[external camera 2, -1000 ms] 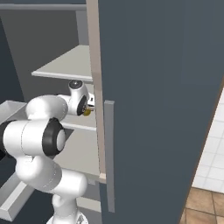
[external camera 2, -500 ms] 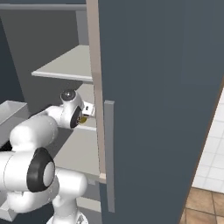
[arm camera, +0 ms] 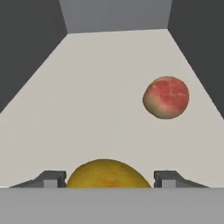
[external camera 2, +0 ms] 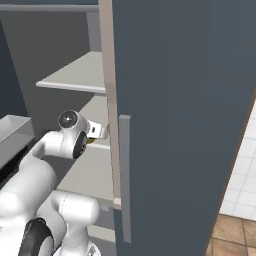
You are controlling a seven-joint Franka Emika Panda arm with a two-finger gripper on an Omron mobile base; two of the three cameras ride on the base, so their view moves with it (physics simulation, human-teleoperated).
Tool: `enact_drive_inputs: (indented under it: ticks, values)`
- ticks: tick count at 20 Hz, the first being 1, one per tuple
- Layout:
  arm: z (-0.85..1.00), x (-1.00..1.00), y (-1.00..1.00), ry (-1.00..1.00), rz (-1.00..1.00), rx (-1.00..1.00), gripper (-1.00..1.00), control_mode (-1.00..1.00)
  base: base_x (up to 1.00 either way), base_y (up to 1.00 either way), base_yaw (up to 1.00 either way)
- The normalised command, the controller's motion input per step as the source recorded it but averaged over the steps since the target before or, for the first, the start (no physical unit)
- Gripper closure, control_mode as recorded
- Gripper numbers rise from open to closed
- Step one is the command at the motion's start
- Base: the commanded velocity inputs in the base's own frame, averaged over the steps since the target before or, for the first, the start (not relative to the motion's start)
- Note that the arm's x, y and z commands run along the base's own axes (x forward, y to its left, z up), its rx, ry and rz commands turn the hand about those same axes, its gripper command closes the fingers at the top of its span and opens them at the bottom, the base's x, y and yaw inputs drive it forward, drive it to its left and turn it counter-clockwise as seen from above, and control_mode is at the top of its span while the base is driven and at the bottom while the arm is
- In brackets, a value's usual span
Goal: Take the lemon, peach, and carrot from the freezer and place them in the bowl on the counter.
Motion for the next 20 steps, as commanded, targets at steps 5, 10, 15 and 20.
enact_drive_inputs:
  ticks: [5, 10, 15, 20]
  values:
    - [0.6, -0.53, -0.07, 0.01, -0.01, 0.0, 1.0, -1.0, 0.0, 0.0, 0.0]
    - [0.44, -0.79, -0.08, 0.03, -0.05, -0.01, 1.0, -1.0, 0.0, 0.0, 0.0]
    - [0.47, -0.81, -0.02, 0.1, -0.06, -0.03, 1.0, -1.0, 0.0, 0.0, 0.0]
    - [0.54, -0.62, -0.11, 0.09, -0.01, -0.02, 1.0, -1.0, 0.0, 0.0, 0.0]
